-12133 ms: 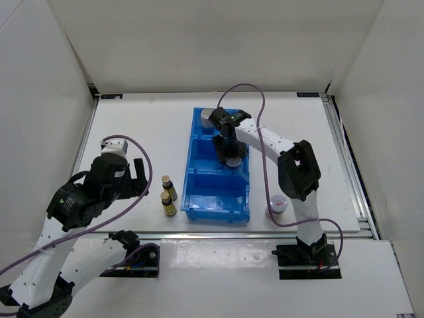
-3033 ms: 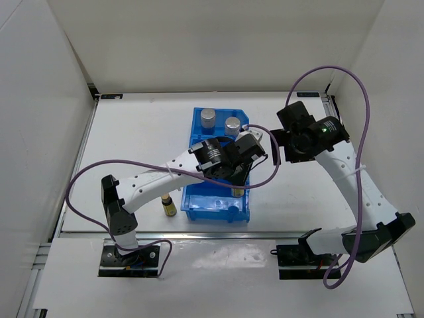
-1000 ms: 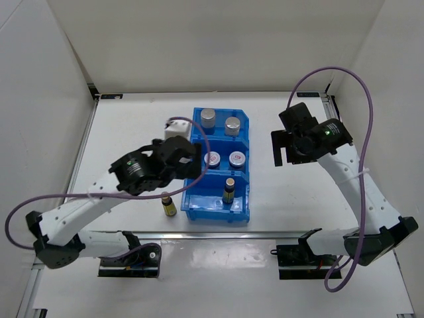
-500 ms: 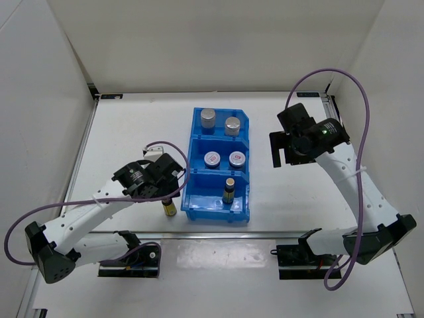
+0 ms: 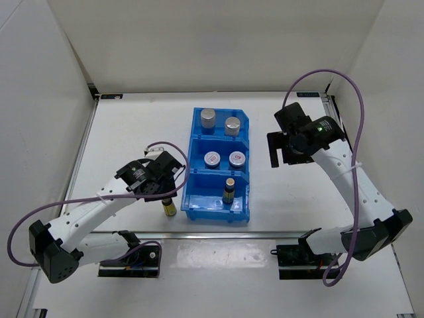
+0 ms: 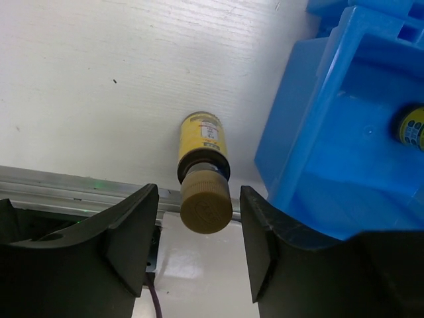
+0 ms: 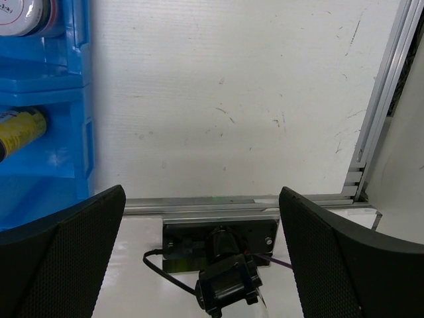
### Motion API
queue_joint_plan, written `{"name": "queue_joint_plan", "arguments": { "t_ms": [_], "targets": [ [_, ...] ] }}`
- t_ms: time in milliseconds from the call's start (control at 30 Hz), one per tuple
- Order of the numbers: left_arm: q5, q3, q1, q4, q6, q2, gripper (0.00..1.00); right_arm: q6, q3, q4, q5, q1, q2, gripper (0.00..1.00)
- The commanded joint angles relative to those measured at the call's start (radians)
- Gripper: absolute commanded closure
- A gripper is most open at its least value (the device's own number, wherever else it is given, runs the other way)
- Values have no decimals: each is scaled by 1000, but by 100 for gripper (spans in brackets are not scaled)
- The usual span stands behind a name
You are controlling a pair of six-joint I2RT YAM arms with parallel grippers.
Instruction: Organize the condiment bottles
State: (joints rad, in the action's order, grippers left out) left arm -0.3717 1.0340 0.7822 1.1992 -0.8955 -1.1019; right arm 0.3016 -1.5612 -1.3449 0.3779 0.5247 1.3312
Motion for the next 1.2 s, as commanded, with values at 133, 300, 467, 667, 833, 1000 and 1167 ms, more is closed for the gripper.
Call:
{"name": "queue_joint_plan", "arguments": {
  "t_ms": [133,300,467,667,833,1000,1167],
  "targets": [
    [47,-35,-35,-64,46,-3,43,-12,-23,-20,-14,-3,6,0],
    [66,-35,-44,-75,76,-3,76,-12,-34,-20,-14,-3,16,0],
    [27,91,-54,-47,112,-12,89,-12,-34,-20,-23,-3,25,0],
    [-140,434,-54,103,191,-146,89,-12,-53,-20,-57,-3,48,0],
    [-159,688,11,103,248,-231,89,-12,-83,-20,-76,-3,80,0],
    [-148,753,124,112,195,-291,89,-12,-102,-20,-85,-3,102,0],
    [-107,672,216,93,104,-322,89,-12,-102,-20,-76,-3,102,0]
  ]
}}
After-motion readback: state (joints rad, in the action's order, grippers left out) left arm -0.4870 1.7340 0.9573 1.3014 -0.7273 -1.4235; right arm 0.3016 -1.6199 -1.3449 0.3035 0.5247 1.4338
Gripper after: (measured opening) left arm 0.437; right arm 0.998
